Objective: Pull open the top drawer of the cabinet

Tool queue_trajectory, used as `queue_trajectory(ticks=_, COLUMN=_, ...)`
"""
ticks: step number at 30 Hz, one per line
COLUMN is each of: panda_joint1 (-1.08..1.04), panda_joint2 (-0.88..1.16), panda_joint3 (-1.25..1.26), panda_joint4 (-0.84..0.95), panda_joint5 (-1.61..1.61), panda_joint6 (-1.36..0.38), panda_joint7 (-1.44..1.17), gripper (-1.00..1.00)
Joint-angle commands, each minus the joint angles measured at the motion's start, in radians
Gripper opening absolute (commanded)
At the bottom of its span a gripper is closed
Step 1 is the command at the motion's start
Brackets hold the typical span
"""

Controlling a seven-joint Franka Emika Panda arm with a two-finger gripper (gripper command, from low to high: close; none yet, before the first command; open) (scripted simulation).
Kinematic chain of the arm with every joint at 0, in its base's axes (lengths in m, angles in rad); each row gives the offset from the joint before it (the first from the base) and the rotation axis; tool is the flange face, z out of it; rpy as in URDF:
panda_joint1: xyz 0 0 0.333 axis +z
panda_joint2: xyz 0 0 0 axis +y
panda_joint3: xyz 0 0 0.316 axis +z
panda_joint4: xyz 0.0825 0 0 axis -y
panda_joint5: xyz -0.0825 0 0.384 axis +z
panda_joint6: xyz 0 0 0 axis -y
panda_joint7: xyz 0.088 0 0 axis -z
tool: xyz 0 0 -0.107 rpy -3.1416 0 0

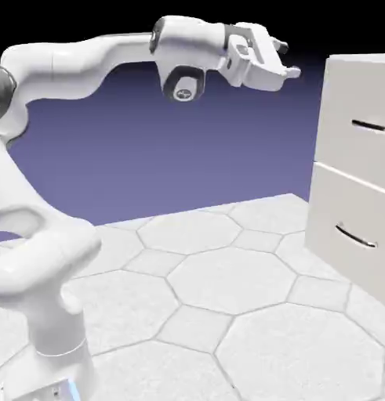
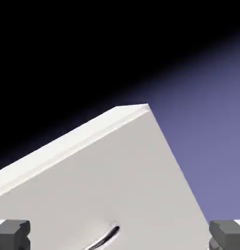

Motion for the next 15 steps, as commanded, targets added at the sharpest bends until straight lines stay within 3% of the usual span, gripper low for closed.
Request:
queue_trajectory(ticks=1, panda_joint1=-0.036, panda_joint2=-0.005, panda_joint3=0.031, panda_joint4=0.025, panda_joint5=0.044, panda_joint6=-0.001, panda_joint7=-0.004, gripper=0.00)
queue_trajectory(ticks=15, panda_joint1=-0.535, panda_joint2=-0.081, panda_joint3=0.461, panda_joint4=0.377, panda_joint5=0.652, panda_joint6=-0.019, panda_joint7=-0.061, gripper=0.00)
